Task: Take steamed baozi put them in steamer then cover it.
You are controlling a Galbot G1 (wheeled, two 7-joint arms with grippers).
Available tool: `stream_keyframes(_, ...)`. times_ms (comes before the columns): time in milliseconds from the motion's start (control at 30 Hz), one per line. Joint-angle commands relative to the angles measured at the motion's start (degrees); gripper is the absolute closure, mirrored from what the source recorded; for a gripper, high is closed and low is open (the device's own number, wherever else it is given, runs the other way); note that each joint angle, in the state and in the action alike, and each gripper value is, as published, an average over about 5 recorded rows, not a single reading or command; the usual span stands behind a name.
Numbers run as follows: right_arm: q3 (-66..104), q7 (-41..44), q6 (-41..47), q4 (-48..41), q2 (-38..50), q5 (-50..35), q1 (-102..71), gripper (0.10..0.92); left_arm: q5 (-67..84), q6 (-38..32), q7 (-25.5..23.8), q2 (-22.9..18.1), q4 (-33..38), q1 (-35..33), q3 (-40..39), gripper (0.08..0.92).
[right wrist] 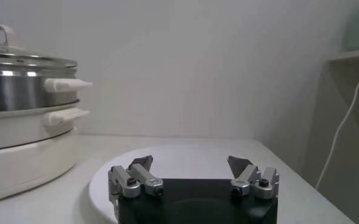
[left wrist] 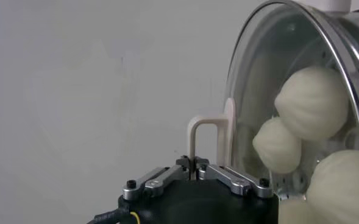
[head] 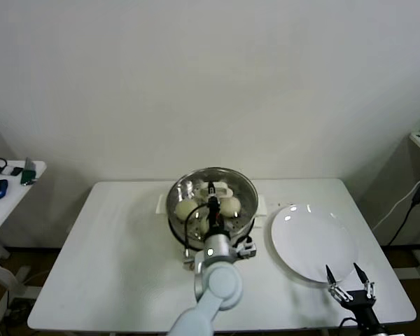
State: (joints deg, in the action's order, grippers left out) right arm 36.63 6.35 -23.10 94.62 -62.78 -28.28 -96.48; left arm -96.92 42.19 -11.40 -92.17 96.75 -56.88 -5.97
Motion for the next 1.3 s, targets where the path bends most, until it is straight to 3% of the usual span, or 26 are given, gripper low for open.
stream_keyframes(33,0.02,0.2,-0.19,-0.06,-0.01,0.08,-0.07,0.203,-0.93,2.81,0.15,-1.34,-1.32,-0.19,0.69,0.867)
stream_keyframes(633,-0.16,-0.08,-0.08,0.14,-0.47,0.93,0.29,0.203,0.01,2.69,-1.13,0.35,-0.31,-0.74,0.82,0.841)
stream_keyframes(800,-0.2,-0.32,0.92,0.36,-0.34,0.78,0.38,0.203,0.36,2.55,-2.95,1.98,2.79,-1.5,0.43,0.706)
stream_keyframes(1033,-0.19,-3.71,4.46,2.1,0.1,-1.11,0.14,0.203,6.66,2.81,-4.78,5.86,12.95,-3.49,-1.68,0.507)
stream_keyframes(1167,0.26,-4.22,5.84,3.55,0.75,0.68,-0.3,0.203,14.26,2.81,-2.61,9.53,18.63,-5.65,-1.77,0.395)
stream_keyframes(1300,0.82,-4.52,6.64,5.0,0.93,1.95,-0.41,0.203,24.94,1.71,3.33,14.16,24.46,-9.22,1.09,0.274)
